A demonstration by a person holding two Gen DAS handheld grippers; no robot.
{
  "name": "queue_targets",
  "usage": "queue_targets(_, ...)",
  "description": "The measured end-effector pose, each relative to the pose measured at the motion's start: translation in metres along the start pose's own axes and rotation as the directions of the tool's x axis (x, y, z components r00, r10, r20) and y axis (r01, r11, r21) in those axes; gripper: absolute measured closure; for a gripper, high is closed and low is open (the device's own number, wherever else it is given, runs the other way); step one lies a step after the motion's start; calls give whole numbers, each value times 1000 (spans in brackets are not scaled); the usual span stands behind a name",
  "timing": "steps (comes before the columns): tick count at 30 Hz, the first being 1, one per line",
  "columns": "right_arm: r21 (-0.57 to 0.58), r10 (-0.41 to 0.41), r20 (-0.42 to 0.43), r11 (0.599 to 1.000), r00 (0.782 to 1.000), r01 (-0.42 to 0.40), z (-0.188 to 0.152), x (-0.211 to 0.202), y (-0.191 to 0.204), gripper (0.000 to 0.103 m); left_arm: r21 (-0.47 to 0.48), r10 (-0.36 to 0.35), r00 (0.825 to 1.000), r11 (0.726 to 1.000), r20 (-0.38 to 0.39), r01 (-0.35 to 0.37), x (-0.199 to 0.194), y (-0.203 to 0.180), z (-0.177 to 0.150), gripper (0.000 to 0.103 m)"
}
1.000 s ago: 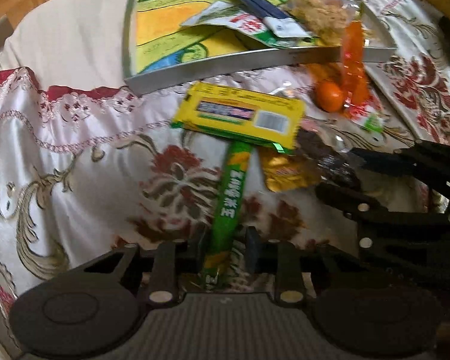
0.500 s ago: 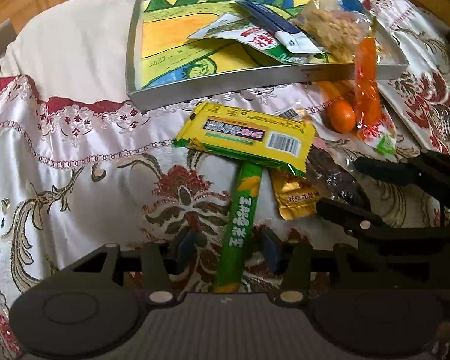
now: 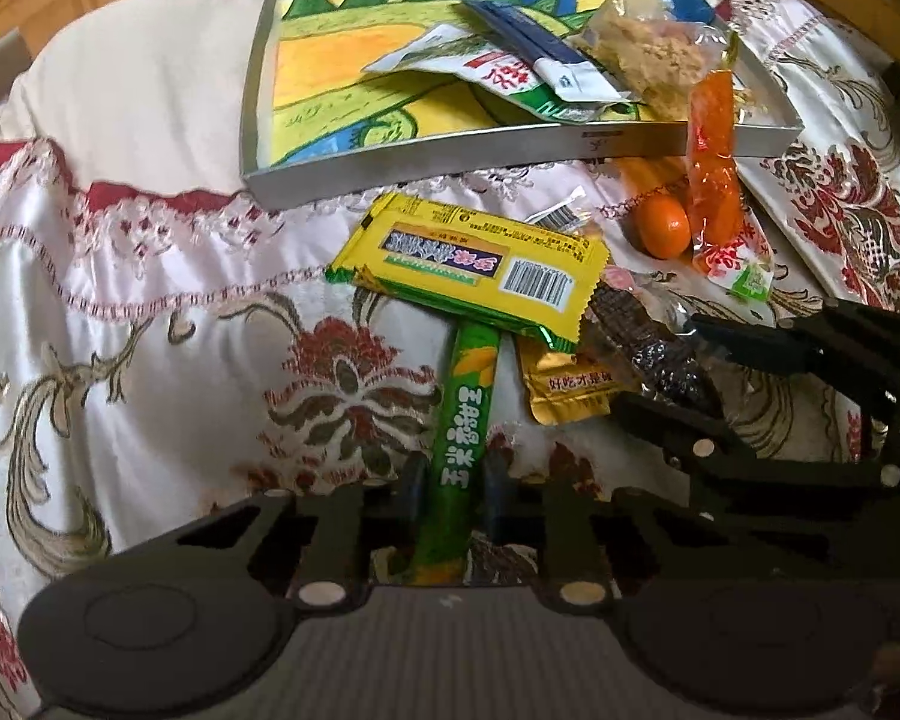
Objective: Organize snacks
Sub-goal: 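Grasp the green stick snack with the left tool while the right tool grasps the dried-meat packet, then lower the green stick into the tray with the left tool while the right tool drops the meat packet there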
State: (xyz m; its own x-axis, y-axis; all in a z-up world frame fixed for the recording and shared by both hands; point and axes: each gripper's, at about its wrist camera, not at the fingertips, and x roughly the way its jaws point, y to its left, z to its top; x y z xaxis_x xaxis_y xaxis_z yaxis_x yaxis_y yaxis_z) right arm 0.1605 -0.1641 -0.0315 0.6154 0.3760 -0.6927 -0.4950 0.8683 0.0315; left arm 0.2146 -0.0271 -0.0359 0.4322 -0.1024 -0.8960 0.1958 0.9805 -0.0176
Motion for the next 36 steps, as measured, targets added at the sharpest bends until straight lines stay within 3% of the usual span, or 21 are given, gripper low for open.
queue_targets(5,-93,-31,26,995,999,33,-4,-11,11,55,-81,-8,999,997,-49,4,-10,-8,-5,85)
queue_targets(9,-187,-105,76,975,992,118,-8,-27,20,55,-147,-41,995,989,-92,27,-18,-10,-15,85)
queue_targets(15,-231,-156,158,954,975,190,-11,-52,21,55,-225,-96,988,972,-122,67,-34,-2,-26,86)
queue_targets(20,-218,-155,180,957,971,193,-10,-59,20,55,-281,-155,975,954,-157,107,-51,2,-31,86)
queue_targets(30,-185,-165,260,959,951,217,-2,-72,16,55,-323,-206,969,934,-136,153,-87,-3,-17,86)
queue_targets(36,-154,-193,333,955,923,255,12,-75,3,55,-315,-160,986,939,-44,138,-95,-3,12,86)
